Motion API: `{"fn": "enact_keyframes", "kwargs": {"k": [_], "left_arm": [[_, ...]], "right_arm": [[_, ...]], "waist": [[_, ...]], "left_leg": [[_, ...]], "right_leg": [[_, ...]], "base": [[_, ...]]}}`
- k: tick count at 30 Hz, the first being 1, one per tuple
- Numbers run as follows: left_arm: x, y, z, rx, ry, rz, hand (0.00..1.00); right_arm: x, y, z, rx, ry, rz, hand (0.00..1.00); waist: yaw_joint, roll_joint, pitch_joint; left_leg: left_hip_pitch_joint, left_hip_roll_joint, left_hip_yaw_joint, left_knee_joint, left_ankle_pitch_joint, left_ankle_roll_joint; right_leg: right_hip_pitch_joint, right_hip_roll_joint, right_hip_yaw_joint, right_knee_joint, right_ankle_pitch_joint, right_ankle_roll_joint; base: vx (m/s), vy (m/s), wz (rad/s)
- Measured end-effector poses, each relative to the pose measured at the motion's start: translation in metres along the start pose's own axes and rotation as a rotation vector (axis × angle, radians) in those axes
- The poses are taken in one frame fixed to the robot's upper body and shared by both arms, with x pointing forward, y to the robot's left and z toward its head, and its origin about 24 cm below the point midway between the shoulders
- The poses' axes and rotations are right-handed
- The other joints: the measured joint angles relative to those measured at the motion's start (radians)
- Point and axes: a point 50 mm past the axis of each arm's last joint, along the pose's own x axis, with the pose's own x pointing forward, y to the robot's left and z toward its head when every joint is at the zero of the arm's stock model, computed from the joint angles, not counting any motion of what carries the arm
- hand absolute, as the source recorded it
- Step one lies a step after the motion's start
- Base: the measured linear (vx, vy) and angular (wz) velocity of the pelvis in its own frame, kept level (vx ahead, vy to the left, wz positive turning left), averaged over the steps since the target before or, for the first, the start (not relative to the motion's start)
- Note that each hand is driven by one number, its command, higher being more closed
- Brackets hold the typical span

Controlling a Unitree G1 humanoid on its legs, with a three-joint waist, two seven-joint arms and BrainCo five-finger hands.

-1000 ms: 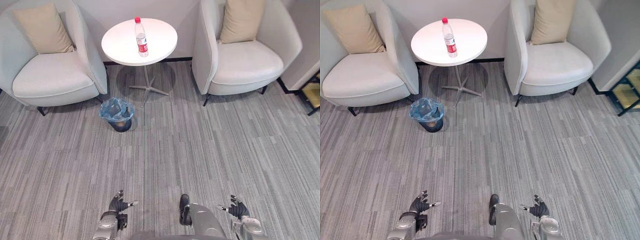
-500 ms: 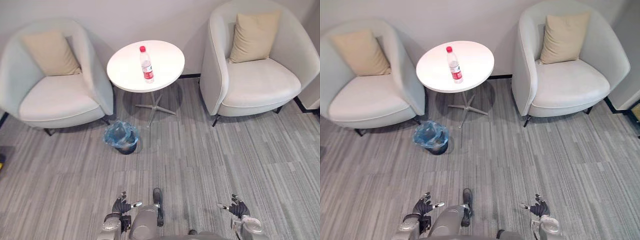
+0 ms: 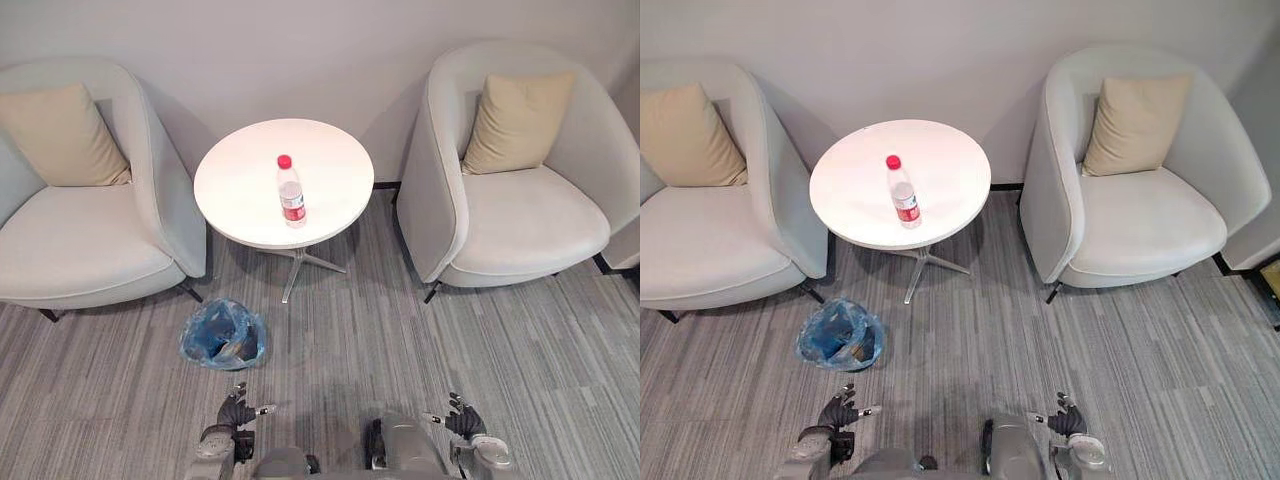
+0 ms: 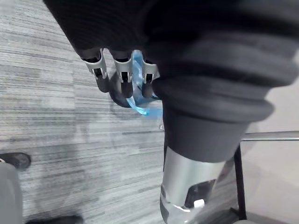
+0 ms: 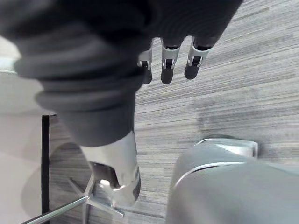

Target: Gather rubbish on tea table into small bin, then transfer packed bag to large trash can.

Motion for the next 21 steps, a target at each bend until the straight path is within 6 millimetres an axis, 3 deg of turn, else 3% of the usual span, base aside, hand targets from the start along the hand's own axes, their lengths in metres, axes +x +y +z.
{"fn": "enact_keyframes", "kwargs": {"k": [1, 2, 3, 6, 7, 8, 10, 12, 15, 16, 21], "left_arm": [[0.0, -0.001, -0.001, -0.001, 0.005, -0.001, 0.0], [0.0, -0.006, -0.003, -0.007, 0.016, -0.012, 0.0], [-0.001, -0.008, -0.005, -0.008, 0.021, -0.017, 0.0], [0.0, -0.016, -0.003, -0.019, 0.014, -0.034, 0.0], [0.0, -0.02, -0.001, -0.027, 0.01, -0.041, 0.0], [0.0, -0.022, -0.002, -0.032, 0.01, -0.046, 0.0], [-0.003, -0.031, -0.006, -0.048, 0.022, -0.063, 0.0], [-0.003, -0.032, -0.006, -0.048, 0.022, -0.069, 0.0], [-0.003, -0.028, -0.007, -0.042, 0.025, -0.059, 0.0], [-0.004, -0.028, -0.009, -0.042, 0.034, -0.058, 0.0], [-0.001, -0.02, -0.005, -0.024, 0.023, -0.044, 0.0]], "right_arm": [[-0.001, -0.003, -0.005, -0.002, 0.015, -0.006, 0.0], [-0.002, -0.007, -0.007, -0.008, 0.03, -0.016, 0.0], [-0.002, -0.008, -0.007, -0.009, 0.03, -0.019, 0.0], [-0.003, -0.008, -0.01, 0.004, 0.039, -0.017, 0.0], [-0.006, -0.006, -0.017, 0.02, 0.052, -0.016, 0.0], [-0.007, -0.005, -0.019, 0.022, 0.055, -0.017, 0.0], [-0.008, -0.006, -0.02, 0.026, 0.051, -0.02, 0.0], [-0.006, -0.006, -0.014, 0.035, 0.03, -0.023, 0.0], [-0.004, -0.008, -0.009, 0.045, 0.018, -0.036, 0.0], [-0.005, -0.009, -0.011, 0.043, 0.024, -0.039, 0.0], [-0.005, -0.006, -0.013, 0.041, 0.034, -0.031, 0.0]], "waist": [[-0.001, -0.002, 0.002], [0.0, 0.019, -0.002], [0.003, 0.023, -0.006], [-0.026, 0.035, -0.006], [-0.025, 0.032, -0.003], [-0.023, 0.033, -0.002], [-0.012, 0.032, 0.002], [0.005, 0.04, 0.001], [0.008, 0.051, 0.002], [0.014, 0.056, 0.002], [0.028, 0.023, -0.002]], "left_leg": [[0.011, 0.003, -0.016, 0.0, -0.017, -0.025], [0.021, 0.032, -0.032, -0.002, -0.022, -0.035], [0.023, 0.043, -0.044, 0.0, -0.012, -0.054], [0.017, 0.078, -0.079, 0.057, 0.023, -0.112], [-0.053, 0.101, -0.063, 0.238, 0.053, -0.163], [-0.089, 0.121, -0.043, 0.332, 0.053, -0.171], [-0.188, 0.194, 0.061, 0.499, 0.018, -0.118], [-0.234, 0.193, 0.091, 0.428, 0.008, -0.103], [-0.285, 0.141, 0.097, 0.117, 0.053, -0.109], [-0.264, 0.127, 0.104, 0.04, 0.185, -0.092], [-0.232, 0.055, 0.135, 0.02, 0.179, -0.018]], "right_leg": [[0.011, -0.001, 0.0, -0.002, 0.09, -0.034], [0.02, 0.02, -0.01, 0.015, 0.084, -0.043], [0.022, 0.024, -0.022, 0.025, 0.059, -0.058], [0.084, 0.024, -0.101, 0.011, 0.015, -0.09], [0.164, 0.025, -0.128, -0.051, -0.002, -0.094], [0.199, 0.025, -0.141, -0.076, -0.004, -0.097], [0.295, 0.03, -0.169, -0.132, -0.021, -0.103], [0.315, 0.023, -0.164, -0.159, -0.026, -0.101], [0.327, -0.008, -0.158, -0.153, -0.05, -0.061], [0.33, -0.016, -0.141, -0.136, -0.068, -0.037], [0.346, -0.069, -0.101, -0.149, -0.081, 0.022]], "base": [[0.43, -0.148, 0.38], [0.41, -0.188, 0.21], [0.46, -0.235, 0.26], [0.37, -0.211, 0.69], [0.27, -0.169, 0.74], [0.24, -0.147, 0.77], [0.18, -0.077, 0.41], [0.11, 0.003, 0.02], [0.17, 0.116, 0.01], [0.22, 0.182, -0.15], [0.24, 0.135, -0.02]]}}
